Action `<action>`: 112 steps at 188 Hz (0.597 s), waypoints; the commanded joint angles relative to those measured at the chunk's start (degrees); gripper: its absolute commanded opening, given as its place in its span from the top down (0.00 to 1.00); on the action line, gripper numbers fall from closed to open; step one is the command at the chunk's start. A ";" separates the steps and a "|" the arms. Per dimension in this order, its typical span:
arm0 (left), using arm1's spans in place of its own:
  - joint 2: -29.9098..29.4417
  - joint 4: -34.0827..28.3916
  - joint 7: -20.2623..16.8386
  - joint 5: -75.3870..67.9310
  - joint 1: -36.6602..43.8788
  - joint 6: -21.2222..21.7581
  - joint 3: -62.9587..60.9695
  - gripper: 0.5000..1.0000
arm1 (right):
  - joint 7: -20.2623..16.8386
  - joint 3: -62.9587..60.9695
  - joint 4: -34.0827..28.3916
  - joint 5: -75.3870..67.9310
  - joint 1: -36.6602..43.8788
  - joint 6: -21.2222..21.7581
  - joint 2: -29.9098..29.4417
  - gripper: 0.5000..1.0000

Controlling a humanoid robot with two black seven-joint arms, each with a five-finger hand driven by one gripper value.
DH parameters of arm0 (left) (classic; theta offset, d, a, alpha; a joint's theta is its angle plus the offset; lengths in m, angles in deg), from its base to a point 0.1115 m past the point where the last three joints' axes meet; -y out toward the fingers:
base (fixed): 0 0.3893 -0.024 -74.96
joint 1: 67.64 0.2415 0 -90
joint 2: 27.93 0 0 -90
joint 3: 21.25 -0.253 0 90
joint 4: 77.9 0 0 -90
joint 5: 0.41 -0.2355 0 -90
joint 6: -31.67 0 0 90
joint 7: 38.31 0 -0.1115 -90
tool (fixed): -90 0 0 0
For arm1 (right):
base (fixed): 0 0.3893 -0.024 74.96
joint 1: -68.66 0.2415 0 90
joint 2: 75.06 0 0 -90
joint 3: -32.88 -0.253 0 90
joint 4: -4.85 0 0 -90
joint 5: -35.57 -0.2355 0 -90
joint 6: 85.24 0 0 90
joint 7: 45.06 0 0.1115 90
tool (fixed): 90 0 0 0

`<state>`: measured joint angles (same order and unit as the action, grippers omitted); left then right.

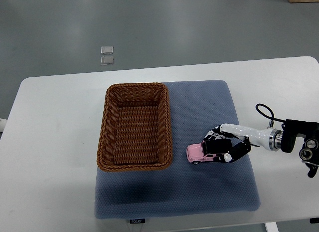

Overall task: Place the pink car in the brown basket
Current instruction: 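Lift the pink car and carry it toward the wicker basket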

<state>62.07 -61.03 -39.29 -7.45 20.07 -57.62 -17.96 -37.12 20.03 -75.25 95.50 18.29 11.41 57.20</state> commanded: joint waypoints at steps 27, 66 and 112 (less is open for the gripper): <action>0.00 0.09 0.01 0.01 0.00 -0.01 -0.04 0.00 | 1.29 -1.56 -0.40 -0.87 3.61 2.14 3.88 1.00; 0.00 0.00 0.01 0.01 0.00 -0.01 0.05 0.00 | 1.37 -1.47 0.21 -4.73 11.96 3.63 4.15 1.00; 0.00 0.09 0.01 0.01 0.00 -0.01 0.05 0.00 | 1.02 -0.33 9.08 -7.64 22.33 6.00 -5.95 1.00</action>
<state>62.07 -60.99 -39.29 -7.45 20.07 -57.62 -17.96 -35.97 19.29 -70.95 88.33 36.73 16.06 57.36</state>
